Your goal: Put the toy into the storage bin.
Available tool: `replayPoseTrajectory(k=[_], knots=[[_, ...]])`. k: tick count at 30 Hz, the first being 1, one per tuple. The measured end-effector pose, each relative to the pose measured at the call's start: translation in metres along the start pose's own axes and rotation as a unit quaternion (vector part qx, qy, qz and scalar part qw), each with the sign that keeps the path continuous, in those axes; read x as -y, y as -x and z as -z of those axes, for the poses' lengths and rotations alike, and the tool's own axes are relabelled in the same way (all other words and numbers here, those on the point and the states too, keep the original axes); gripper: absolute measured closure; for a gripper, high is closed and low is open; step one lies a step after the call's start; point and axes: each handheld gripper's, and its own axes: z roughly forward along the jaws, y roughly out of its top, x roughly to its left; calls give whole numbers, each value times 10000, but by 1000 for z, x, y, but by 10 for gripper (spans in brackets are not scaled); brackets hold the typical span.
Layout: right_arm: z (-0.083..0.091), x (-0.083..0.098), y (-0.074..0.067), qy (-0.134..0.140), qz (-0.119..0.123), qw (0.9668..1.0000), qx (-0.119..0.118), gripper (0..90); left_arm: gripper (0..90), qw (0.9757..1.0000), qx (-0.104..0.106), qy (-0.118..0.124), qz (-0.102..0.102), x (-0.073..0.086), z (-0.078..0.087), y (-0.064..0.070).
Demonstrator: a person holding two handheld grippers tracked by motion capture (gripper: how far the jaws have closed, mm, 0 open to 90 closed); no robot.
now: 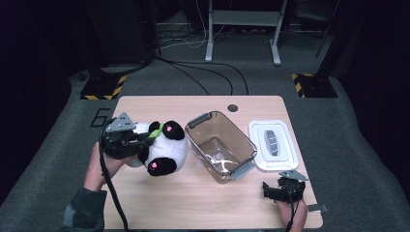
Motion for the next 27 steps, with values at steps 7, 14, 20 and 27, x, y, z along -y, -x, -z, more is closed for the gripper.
replayPoseTrajectory(k=[7, 14, 20, 27], knots=[[0, 0, 0, 0, 1, 10000, 0, 20, 767, 9998, -23, 16, -198, -19, 1, -2], [0, 0, 0, 1, -1, 10000, 1, 20, 767, 9993, -26, 63, -370, -40, 1, -5], [0, 0, 0, 0, 0, 10000, 4, 19, 767, 9987, 49, 85, -502, -56, -4, -6], [0, 0, 0, 2, 4, 10000, 4, 19, 766, 9981, 158, 131, -584, -68, -14, -5]])
